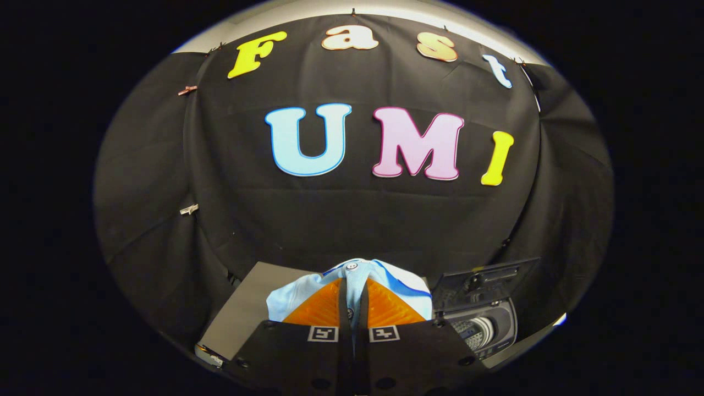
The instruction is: Put the clothes into the washing machine and then close the washing machine lid.
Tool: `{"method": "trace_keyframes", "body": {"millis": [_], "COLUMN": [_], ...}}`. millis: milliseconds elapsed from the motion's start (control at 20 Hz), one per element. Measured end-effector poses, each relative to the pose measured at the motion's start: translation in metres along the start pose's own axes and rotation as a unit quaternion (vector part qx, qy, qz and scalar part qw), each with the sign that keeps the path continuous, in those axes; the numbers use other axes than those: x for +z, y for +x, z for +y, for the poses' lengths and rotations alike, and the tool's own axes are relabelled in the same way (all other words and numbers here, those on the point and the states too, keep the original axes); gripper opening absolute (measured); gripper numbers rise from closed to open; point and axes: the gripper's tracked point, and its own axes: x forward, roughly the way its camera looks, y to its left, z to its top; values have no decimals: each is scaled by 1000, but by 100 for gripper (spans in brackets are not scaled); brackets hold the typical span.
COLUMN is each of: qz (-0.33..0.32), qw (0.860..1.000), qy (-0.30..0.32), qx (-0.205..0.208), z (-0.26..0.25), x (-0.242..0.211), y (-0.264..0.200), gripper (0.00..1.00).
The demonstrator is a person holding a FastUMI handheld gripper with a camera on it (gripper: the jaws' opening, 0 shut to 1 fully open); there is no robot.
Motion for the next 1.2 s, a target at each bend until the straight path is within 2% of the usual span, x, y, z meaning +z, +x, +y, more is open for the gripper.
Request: {"method": "trace_keyframes", "body": {"millis": [250,500,900,1200], "qz": [-23,-25,34,102], "qw": [1000,999,996,989], "qy": [5,8,20,21], "qx": [-21,-45,-81,-100], "z": [-61,-140,-264,-330], "x": [34,39,-35,-132], "y": [-20,-32,-15,27], "gripper": [6,5,5,6]}}
